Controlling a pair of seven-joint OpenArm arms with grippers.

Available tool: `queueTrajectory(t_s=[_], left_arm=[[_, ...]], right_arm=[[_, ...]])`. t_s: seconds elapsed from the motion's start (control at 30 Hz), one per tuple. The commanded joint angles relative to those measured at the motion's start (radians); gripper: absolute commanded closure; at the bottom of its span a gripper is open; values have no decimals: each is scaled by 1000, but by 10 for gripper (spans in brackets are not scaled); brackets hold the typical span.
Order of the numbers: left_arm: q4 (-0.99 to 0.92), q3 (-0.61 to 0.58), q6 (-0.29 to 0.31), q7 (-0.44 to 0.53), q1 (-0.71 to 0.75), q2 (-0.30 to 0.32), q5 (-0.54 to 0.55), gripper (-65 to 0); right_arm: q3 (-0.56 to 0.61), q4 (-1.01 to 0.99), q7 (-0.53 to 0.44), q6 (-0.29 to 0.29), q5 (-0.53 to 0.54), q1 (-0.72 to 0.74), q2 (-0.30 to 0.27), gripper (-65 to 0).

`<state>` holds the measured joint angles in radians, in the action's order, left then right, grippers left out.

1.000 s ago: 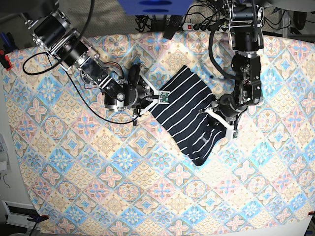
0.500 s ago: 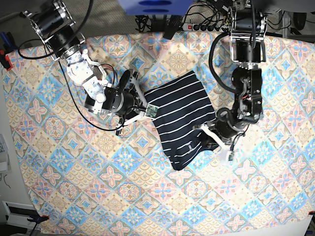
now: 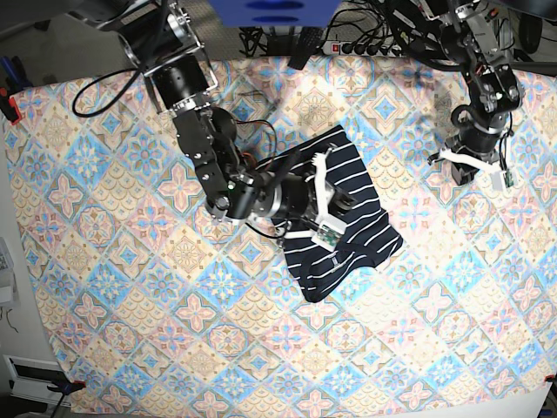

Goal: Fold the T-shirt properly
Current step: 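Release the left gripper and drag the bundle with the right gripper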

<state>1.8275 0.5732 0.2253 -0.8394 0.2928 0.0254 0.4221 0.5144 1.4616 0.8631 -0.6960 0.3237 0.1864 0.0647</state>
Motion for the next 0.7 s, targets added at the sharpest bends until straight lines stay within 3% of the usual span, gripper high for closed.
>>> queueTrajectory(t_s=[0.0, 0.1, 0.27, 0.43, 0.6, 0.67], left_arm=[[36, 12, 7, 19, 10, -6, 16, -16], [64, 49, 7, 19, 52, -41, 17, -16], [85, 123, 7, 18, 87, -97, 68, -16], [85, 138, 7, 18, 124, -97, 163, -16], [85, 138, 7, 18, 133, -98, 185, -16], [85, 138, 7, 18, 133, -100, 185, -16]], right_arm=[[-1, -14, -31, -2, 16, 34, 22, -51], [-3, -111, -89, -2, 16, 57, 91, -51], [3, -316, -235, -2, 16, 104, 92, -51], [-1, -522, -354, -2, 16, 141, 92, -51], [-1, -651, -451, -2, 16, 155, 92, -51], [3, -684, -491, 54, 16, 155, 92, -51]])
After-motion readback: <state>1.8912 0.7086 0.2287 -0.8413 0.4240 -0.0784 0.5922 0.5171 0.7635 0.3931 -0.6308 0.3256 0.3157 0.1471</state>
